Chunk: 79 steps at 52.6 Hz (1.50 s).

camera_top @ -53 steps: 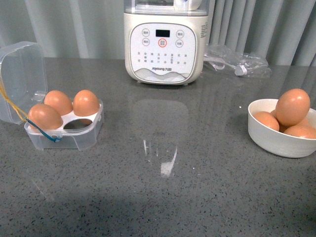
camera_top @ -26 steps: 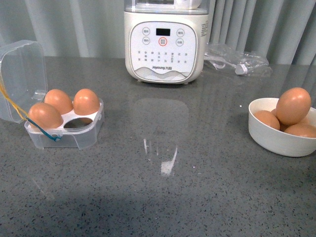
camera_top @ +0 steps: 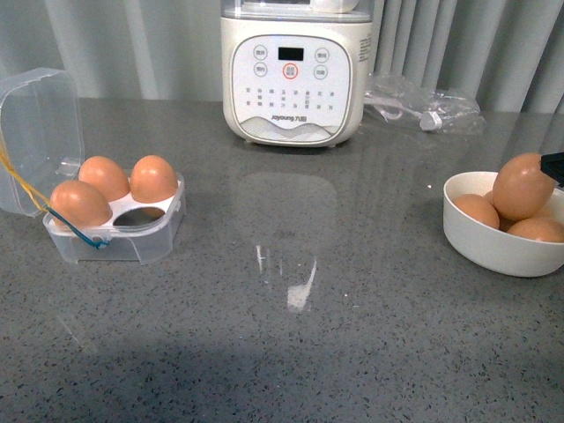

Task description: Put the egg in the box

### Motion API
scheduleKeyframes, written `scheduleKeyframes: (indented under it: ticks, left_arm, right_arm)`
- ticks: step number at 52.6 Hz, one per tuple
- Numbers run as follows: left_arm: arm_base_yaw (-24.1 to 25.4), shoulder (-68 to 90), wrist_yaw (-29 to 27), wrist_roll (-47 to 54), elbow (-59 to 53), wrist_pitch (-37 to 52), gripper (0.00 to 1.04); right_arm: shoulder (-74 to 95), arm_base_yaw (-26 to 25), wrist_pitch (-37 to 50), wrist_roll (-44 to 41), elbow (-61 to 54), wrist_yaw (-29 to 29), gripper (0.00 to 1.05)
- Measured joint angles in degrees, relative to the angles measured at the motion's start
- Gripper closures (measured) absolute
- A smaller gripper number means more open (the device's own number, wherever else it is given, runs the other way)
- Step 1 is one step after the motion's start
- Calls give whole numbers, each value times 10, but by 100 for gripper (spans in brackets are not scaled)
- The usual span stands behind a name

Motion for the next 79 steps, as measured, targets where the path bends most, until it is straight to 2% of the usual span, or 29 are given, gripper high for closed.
scheduleKeyframes:
  ticks: [61, 63, 69, 79]
  left_arm:
    - [0, 0, 0, 0, 0, 0, 7]
    - [0, 0, 0, 0, 0, 0, 7]
    - [0, 0, 0, 0, 0, 0, 7]
    - [0, 0, 0, 0, 0, 0, 7]
  right_arm:
    - [162, 40, 53, -8, 79, 28, 7]
    - [163, 41, 53, -7, 79, 29, 11]
    - [169, 44, 62, -8, 79, 37, 33]
    - [167, 44, 63, -3, 78, 36, 60]
